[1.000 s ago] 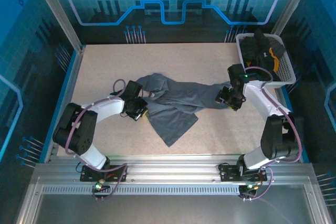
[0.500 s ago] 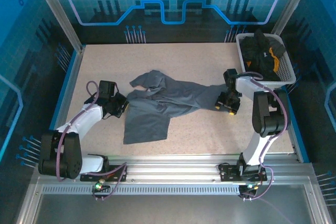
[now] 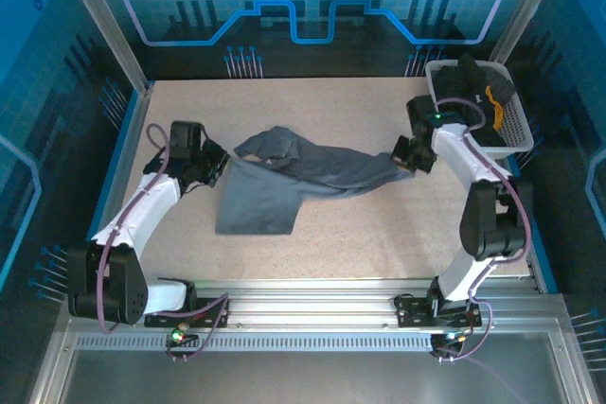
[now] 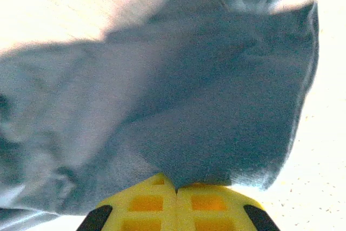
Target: Fold and stack the t-shirts
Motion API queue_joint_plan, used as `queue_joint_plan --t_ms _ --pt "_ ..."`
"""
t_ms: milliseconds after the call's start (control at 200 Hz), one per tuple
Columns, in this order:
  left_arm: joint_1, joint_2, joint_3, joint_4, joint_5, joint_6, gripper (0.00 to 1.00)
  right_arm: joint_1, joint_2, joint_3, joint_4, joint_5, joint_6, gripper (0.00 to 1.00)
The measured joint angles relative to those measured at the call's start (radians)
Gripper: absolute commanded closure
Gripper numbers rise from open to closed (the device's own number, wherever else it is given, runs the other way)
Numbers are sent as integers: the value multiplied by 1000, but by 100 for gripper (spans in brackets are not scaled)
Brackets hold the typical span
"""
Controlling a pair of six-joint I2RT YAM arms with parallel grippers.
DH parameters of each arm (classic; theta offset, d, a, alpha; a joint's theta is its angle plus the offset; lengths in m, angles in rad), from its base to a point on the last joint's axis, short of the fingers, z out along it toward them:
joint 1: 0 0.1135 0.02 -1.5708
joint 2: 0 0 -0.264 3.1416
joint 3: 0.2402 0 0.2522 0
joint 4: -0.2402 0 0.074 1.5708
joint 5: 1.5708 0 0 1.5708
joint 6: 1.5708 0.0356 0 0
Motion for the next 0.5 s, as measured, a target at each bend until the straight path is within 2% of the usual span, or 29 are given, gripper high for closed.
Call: queue_joint_plan --t_ms 190,310,400,500 --pt "18 -50 21 -40 -41 -1 100 0 -139 75 -83 -11 40 100" --pt "43 -74 11 -74 -61 0 100 0 -172 106 -135 -23 76 100" --pt "65 -95 -2 -100 -71 0 100 -8 -130 183 -146 -35 87 100" --pt "85 -102 -2 -116 -82 1 100 -31 16 345 -131 -39 90 100"
